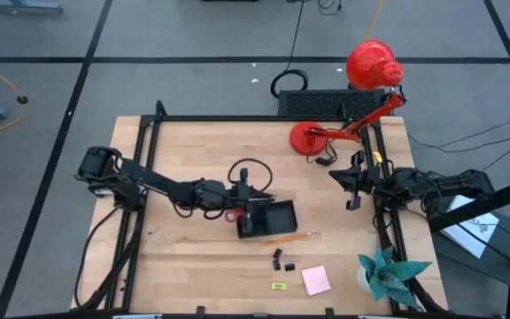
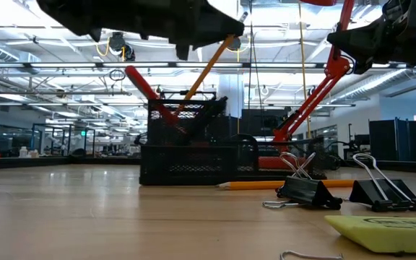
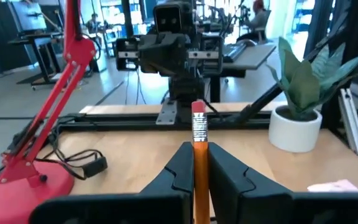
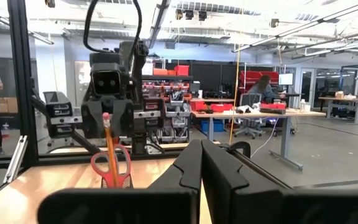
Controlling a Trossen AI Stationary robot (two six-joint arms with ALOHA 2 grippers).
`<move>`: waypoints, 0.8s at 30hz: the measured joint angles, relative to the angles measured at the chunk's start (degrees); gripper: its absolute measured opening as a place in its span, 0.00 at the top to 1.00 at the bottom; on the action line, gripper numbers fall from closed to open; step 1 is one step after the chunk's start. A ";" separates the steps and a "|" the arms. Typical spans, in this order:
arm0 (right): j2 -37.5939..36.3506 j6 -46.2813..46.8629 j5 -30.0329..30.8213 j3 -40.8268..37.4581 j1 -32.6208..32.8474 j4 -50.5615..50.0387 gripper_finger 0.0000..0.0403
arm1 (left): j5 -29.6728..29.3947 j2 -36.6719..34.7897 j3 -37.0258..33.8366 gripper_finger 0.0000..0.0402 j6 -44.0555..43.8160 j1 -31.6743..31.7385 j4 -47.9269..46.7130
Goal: Pick and place office supplies into organizer
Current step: Put the left pencil into the top left compartment of the desk organizer
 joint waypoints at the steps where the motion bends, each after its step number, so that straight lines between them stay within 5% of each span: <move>1: 0.02 -0.01 0.00 0.01 0.00 -0.02 0.99 | 0.02 0.00 -0.41 0.93 -0.08 0.17 0.02; 24: 0.02 -0.01 0.04 -0.02 0.00 -0.02 0.99 | 0.69 0.04 -6.14 0.93 1.72 1.63 -1.82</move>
